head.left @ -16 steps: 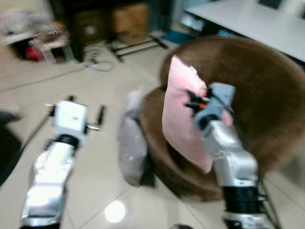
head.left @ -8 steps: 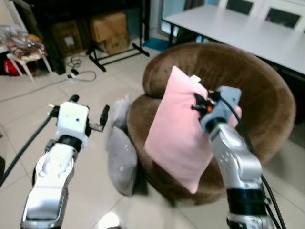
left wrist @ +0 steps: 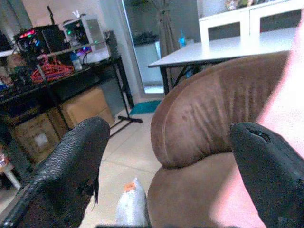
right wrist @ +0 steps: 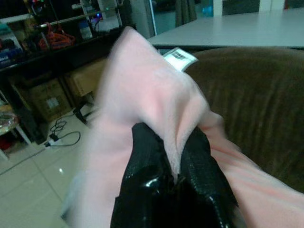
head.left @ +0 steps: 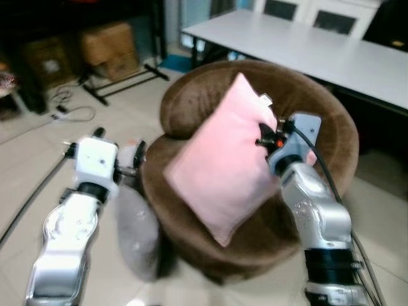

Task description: Move the pillow to the sofa from floor

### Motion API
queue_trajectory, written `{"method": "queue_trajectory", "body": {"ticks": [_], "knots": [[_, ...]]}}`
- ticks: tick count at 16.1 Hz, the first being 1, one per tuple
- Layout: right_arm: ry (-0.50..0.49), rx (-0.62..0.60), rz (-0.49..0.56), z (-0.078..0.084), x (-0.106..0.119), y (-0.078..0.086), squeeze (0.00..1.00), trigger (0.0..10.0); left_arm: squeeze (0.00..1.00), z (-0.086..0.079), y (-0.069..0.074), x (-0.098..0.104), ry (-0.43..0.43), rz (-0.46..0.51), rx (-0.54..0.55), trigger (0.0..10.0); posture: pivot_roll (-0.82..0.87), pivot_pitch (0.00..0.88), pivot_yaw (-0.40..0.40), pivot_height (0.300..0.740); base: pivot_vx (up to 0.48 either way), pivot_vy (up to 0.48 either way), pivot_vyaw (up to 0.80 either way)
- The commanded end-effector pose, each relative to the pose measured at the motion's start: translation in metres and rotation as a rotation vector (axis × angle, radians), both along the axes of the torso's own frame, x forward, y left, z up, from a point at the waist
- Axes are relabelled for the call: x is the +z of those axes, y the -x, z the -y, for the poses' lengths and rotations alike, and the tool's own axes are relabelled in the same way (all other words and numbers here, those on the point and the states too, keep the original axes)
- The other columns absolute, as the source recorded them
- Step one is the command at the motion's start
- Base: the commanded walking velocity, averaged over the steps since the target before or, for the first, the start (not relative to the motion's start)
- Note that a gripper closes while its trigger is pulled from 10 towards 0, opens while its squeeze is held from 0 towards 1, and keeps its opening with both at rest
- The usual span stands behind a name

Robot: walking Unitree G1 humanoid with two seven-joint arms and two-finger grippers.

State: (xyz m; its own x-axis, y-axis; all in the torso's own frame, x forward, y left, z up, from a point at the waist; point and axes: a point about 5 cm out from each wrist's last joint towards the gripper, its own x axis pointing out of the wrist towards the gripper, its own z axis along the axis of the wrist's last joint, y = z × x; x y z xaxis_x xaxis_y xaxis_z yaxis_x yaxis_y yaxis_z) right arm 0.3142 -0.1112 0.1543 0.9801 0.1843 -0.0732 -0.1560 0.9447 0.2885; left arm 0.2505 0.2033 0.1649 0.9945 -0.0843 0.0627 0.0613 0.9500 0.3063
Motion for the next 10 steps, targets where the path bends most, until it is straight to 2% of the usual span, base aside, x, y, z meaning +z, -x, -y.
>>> {"method": "queue_trajectory", "body": {"ticks": [1,10], "knots": [[0.010,-0.012,0.046,0.0045,0.0106,-0.0023,0.00,10.0,0.00,0.0049,-0.0011,0.0002,0.011,-0.003,-0.019,10.0,-0.07,0.000,-0.056,0.740,0.352,0.000,0.00],[0.018,0.021,0.062,0.0016,0.0139,-0.0034,0.00,10.0,0.00,0.0050,0.0003,-0.0010,0.003,-0.011,-0.022,10.0,-0.07,0.000,-0.057,0.740,0.347,0.000,0.00]]}}
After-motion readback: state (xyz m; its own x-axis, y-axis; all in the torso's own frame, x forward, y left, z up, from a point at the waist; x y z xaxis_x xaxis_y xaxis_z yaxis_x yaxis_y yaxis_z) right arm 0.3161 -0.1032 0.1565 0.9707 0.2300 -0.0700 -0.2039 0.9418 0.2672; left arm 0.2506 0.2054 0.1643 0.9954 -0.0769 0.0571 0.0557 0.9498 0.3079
